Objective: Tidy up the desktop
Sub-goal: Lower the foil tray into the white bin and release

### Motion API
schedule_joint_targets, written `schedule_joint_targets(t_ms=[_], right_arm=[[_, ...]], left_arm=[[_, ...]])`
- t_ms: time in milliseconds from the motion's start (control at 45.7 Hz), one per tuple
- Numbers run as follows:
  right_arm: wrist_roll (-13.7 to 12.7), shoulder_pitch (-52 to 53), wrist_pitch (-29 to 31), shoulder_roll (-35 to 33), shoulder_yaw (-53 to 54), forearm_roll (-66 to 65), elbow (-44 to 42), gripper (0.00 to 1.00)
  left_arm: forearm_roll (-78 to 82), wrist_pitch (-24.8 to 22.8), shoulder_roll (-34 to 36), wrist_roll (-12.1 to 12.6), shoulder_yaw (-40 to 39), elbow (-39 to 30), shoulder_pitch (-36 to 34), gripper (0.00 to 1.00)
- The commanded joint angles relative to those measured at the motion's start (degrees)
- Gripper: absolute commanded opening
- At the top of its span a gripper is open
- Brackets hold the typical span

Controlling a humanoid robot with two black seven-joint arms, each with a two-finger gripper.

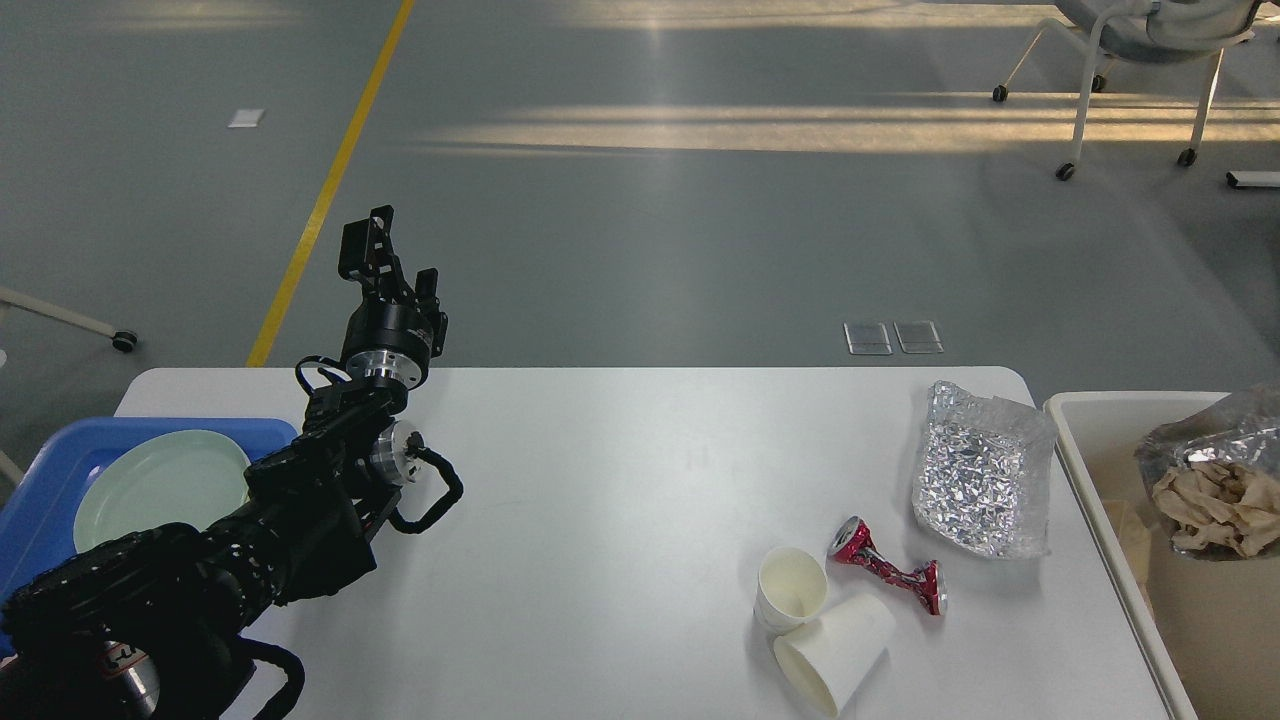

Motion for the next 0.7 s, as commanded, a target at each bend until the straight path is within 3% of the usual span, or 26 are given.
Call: schedule_joint_targets(t_ms=[0, 263, 372, 679], right_arm=[[-1.26, -1.44, -2.22, 0.12, 0.89, 3.28, 0.05, 1.0], [-1.0, 0.22, -1.96, 0.74, 2.73, 3.8, 1.19, 1.0], [-0.82, 5.66, -0.55, 0.83, 5.46, 3.8, 5.75, 1.0], [-1.17, 30.62, 16.05, -0.14, 6.16, 3.89, 27.37, 1.0]], left_arm=[[0.0, 0.0, 0.0, 0.0, 0.0, 0.0, -0.01, 0.98], [0.0, 0.0, 0.0, 0.0, 0.0, 0.0, -0.01, 0.98], [0.0, 0.0, 0.0, 0.0, 0.0, 0.0, 0.07, 0.98], [0.0, 0.0, 0.0, 0.0, 0.0, 0.0, 0.07, 0.98]])
